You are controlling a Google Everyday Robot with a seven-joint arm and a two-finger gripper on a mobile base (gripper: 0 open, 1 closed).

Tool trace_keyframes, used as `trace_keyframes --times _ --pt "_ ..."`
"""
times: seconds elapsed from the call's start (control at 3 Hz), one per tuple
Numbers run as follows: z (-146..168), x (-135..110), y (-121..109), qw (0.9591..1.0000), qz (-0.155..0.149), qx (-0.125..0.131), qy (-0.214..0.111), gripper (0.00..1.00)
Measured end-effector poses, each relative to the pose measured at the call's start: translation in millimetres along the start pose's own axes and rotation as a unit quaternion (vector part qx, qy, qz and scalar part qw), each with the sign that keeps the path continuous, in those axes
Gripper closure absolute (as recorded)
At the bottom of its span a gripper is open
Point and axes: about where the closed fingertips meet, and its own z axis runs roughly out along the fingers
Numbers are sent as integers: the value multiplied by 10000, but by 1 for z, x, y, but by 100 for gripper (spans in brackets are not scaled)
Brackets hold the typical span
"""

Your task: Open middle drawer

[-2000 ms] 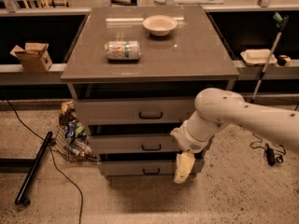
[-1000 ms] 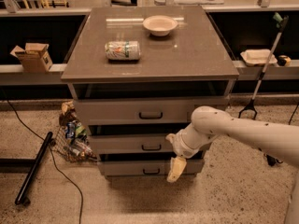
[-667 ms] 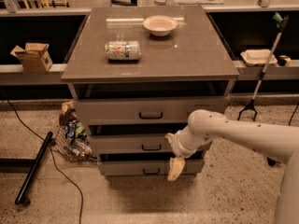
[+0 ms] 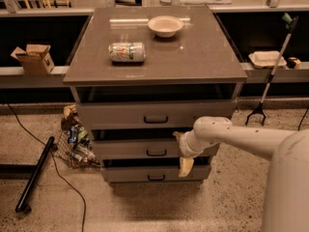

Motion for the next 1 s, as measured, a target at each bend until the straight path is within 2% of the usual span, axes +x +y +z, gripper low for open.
trace_keyframes --times 0.33,1.0 --pt "9 13 -14 9997 28 123 214 0" --pt "36 39 -29 9966 559 12 599 0"
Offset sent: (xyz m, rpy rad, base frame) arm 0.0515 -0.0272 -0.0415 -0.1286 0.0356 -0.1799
